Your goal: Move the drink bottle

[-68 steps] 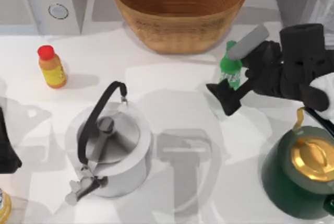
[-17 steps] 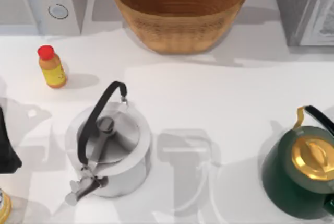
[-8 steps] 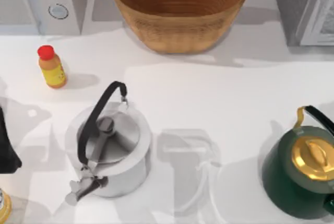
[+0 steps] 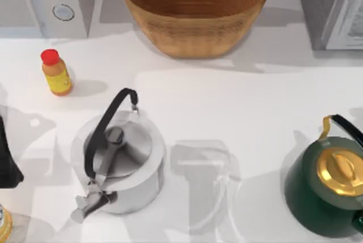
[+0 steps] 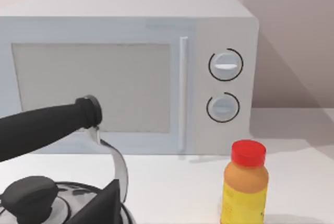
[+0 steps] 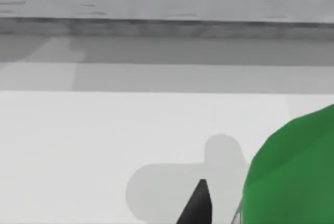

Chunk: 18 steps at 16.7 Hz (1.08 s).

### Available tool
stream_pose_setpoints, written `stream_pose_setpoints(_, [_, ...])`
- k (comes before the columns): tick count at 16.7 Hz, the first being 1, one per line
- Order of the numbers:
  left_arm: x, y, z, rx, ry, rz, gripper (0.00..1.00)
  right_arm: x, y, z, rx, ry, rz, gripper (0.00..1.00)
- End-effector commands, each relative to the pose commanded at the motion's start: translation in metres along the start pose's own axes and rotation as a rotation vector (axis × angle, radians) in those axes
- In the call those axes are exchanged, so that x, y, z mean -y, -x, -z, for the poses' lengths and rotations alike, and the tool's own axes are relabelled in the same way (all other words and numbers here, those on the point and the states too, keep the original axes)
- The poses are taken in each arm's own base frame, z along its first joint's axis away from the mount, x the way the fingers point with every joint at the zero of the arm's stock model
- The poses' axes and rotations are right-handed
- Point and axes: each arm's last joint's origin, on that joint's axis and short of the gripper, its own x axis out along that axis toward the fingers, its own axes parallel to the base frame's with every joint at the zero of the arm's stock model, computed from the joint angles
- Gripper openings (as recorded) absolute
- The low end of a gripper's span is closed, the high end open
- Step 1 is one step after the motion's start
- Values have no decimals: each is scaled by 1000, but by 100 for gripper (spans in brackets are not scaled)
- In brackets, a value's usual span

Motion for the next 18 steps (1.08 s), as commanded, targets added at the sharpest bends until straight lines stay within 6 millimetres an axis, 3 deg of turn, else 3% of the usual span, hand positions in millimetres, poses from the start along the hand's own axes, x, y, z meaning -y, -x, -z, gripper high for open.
stream_pose_setpoints(13, [0, 0, 0, 0, 0, 0, 100, 0, 0, 0, 0, 0, 0, 98])
stream_pose_setpoints(18, [0, 0, 0, 0, 0, 0, 100, 0, 0, 0, 0, 0, 0, 100])
